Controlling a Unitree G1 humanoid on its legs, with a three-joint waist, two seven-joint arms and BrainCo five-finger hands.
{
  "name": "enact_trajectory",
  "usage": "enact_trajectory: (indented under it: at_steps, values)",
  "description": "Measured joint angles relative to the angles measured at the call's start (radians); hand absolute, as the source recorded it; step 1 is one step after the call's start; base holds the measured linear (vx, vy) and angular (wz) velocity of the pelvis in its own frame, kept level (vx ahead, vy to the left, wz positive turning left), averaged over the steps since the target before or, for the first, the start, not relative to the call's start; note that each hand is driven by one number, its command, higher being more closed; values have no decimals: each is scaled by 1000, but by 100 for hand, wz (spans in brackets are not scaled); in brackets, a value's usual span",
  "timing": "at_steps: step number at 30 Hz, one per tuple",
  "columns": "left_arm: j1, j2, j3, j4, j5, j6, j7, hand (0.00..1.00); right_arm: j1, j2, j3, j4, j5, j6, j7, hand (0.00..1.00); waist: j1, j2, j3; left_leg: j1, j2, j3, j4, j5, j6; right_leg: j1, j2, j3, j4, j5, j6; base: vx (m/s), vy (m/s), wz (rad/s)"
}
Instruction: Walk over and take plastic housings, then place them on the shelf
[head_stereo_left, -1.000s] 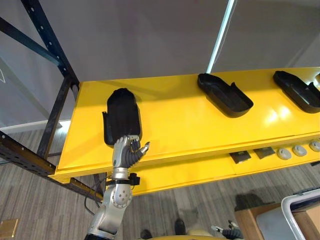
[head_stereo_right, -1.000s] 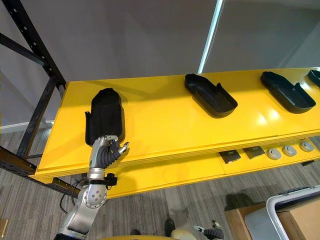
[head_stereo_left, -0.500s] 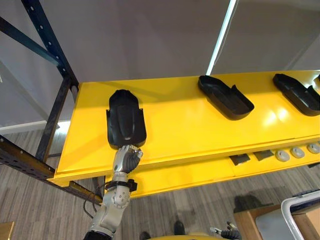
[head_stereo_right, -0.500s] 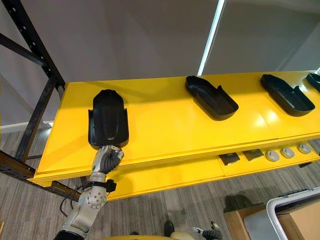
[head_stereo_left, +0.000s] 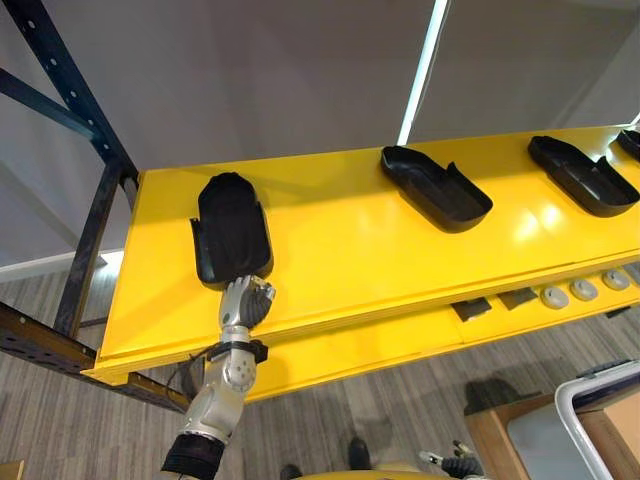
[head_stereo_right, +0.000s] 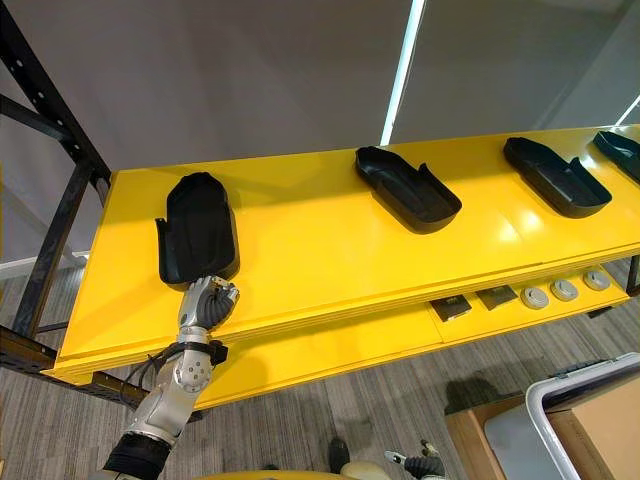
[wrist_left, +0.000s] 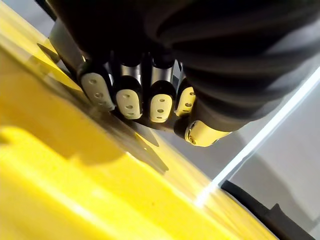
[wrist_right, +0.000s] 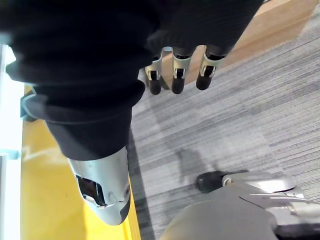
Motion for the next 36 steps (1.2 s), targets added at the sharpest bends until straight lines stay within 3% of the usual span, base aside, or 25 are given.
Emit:
enact_trajectory:
  at_steps: [14,19,24,33,36]
  values:
    - [-31,0,19,17,-5,12,-3,100,-1,1,-1,-4,-19,0,1,0,-3,0,0,-5,0,4,0,1,3,-6,1,7,-1,2,1,-2,-11,-1]
    - [-3,-1,-15,-74,-50,8,-26,100,-1,2,-1,-4,-18,0,1,0,-1,1,0,-6,-2,-7,0,1,4,-2,-2,-9,-2,1,1,0,-4,7]
    - [63,1,-64,-356,-102,-67,-46,100,-3,1,-2,-1,-17,0,2,0,3,2,2,-6,-3,-35,0,3,6,16,-5,-37,-3,0,3,12,-20,15]
    - [94,-5,-50,-574,-161,-129,-40,100,-2,-3,-3,12,-14,-7,3,0,19,5,3,-2,0,-61,0,0,2,24,-7,-53,13,-1,2,-44,-22,9]
    - [104,-38,11,-660,-205,-156,-2,100,0,-5,-3,15,-14,-7,3,0,28,6,3,1,0,-77,0,1,1,27,-7,-58,22,-2,1,-35,-23,11]
